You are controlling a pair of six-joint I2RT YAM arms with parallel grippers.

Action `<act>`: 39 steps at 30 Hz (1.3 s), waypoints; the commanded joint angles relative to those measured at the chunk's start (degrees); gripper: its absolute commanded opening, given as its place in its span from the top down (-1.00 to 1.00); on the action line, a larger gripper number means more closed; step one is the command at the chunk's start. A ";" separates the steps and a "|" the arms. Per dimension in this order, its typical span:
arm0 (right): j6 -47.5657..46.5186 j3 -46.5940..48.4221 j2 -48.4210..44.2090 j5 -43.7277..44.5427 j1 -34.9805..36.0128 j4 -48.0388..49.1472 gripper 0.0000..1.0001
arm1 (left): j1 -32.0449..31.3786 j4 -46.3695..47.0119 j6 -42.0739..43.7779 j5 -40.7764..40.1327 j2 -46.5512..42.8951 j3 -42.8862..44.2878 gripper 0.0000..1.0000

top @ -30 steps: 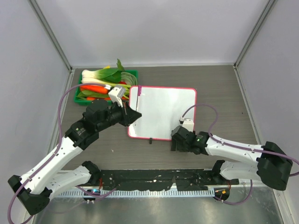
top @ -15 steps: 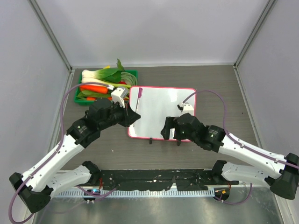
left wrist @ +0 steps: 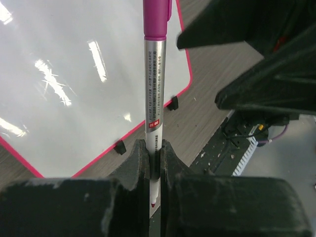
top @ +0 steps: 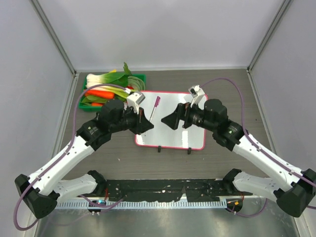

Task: Write a sentence on the whiteboard
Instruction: Move the whiteboard stand to the center of the board.

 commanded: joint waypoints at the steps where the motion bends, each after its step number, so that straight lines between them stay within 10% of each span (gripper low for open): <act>1: -1.96 4.28 4.17 -17.67 -5.45 13.84 -0.92 | -0.05 0.59 3.38 10.64 1.74 3.42 1.00; 13: 6.04 4.99 14.73 -38.43 -5.99 29.14 -0.14 | -0.05 3.50 3.30 16.55 5.43 3.86 1.00; 21: 7.80 2.26 13.32 -37.74 -5.99 30.29 0.99 | -0.05 3.76 3.21 16.11 5.87 4.04 0.97; 28: 8.68 1.65 11.22 -30.54 -6.08 28.88 0.99 | -0.05 3.58 2.77 14.70 4.47 2.99 0.05; 39: 7.01 1.47 6.91 -24.55 -6.25 25.63 0.99 | -0.05 5.69 1.63 14.35 3.41 -0.80 -0.02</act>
